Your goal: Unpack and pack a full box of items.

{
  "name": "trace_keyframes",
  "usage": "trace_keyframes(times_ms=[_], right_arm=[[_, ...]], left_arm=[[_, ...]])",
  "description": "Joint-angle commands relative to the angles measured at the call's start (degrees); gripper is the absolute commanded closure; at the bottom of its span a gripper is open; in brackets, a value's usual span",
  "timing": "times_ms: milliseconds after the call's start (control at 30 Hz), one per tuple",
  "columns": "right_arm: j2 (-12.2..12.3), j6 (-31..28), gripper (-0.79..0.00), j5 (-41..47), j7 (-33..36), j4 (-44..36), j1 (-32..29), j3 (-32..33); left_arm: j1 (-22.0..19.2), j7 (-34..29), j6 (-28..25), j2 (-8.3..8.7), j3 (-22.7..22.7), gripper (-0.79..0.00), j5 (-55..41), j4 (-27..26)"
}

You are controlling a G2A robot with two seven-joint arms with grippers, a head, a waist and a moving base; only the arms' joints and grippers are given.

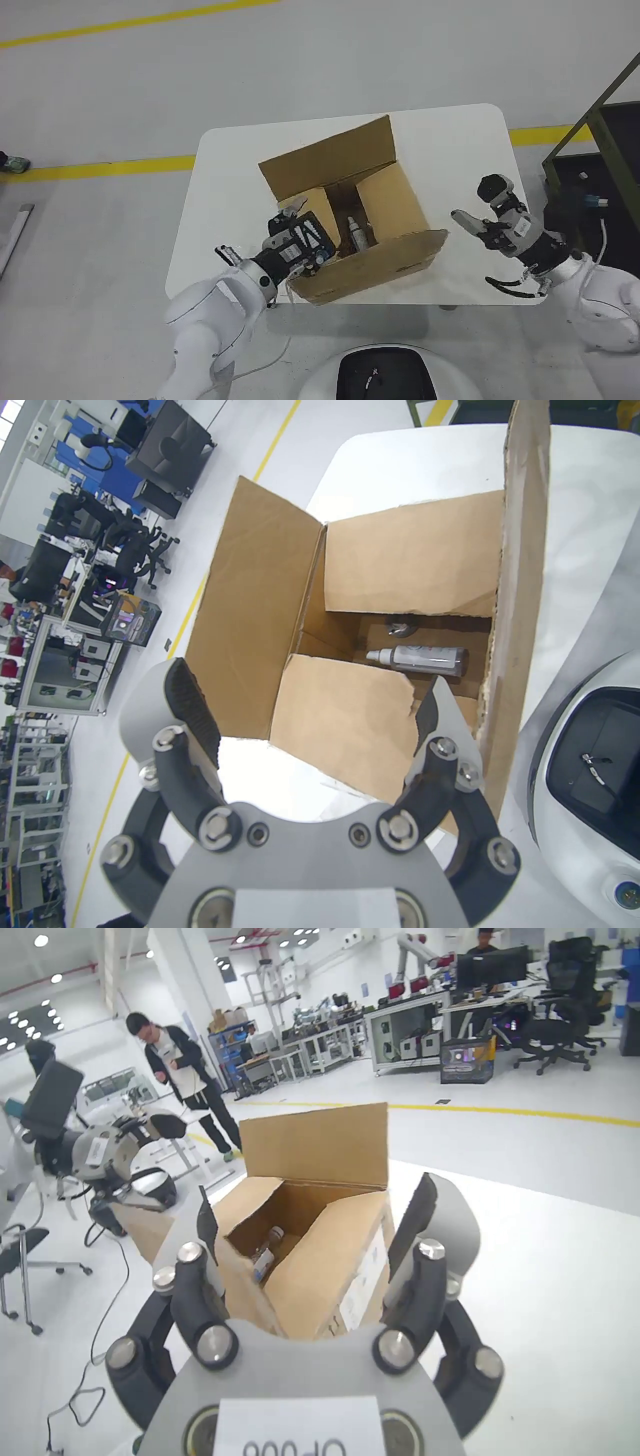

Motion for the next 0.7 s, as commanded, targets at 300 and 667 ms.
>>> trace_keyframes(times_ms=[300,667], right_arm=[[0.23,0.84,0.000,14.34,12.07,1.52,-0.24,-1.60],[1.40,-8.42,0.000,20.01,29.80,3.36,0.99,-6.50]], left_arm=[[4.44,-0.78,-6.78,1.21,-0.03,-0.785,-7.66,-5.43],[5.42,-2.76,-5.63,2.26,-1.72,-0.785,-11.12,-5.36]])
